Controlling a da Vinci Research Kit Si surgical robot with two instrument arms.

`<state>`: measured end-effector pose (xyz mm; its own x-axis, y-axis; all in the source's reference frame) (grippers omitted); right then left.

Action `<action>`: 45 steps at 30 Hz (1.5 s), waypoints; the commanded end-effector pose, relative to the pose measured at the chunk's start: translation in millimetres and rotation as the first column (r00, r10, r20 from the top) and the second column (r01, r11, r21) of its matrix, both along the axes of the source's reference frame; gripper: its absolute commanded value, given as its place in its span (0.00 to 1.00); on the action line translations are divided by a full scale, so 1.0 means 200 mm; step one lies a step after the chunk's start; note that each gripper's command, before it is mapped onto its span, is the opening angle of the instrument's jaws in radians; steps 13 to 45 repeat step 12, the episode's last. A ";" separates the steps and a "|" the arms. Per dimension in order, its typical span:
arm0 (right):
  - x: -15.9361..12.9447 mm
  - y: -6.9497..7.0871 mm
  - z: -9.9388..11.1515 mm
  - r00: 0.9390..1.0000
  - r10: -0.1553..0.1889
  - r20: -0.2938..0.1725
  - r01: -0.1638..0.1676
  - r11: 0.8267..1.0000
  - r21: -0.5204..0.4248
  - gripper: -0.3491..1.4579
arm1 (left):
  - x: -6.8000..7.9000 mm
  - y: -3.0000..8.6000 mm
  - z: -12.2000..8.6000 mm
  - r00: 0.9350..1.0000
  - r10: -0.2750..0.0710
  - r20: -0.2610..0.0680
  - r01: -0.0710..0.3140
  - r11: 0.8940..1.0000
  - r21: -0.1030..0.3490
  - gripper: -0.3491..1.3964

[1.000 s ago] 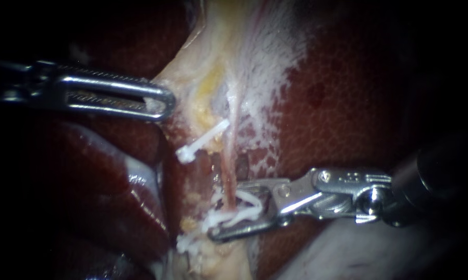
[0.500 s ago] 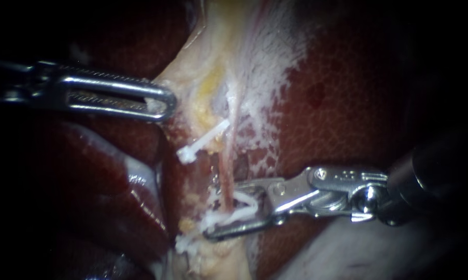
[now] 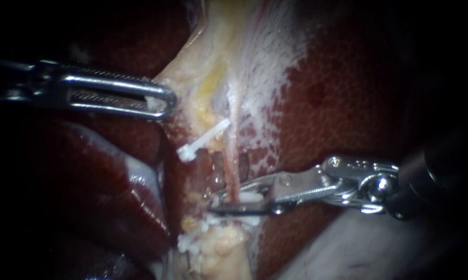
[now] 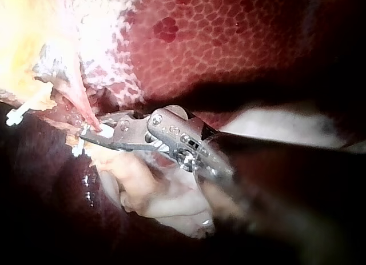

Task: Clipping second clip right tube

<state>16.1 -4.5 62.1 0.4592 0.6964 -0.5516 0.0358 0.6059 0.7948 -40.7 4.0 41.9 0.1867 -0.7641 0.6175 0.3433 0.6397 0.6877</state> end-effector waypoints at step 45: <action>0.001 -0.002 0.001 1.000 -0.001 -0.001 0.001 1.000 -0.002 0.00 | 0.000 0.000 0.000 1.000 0.000 0.000 0.000 1.000 0.000 0.00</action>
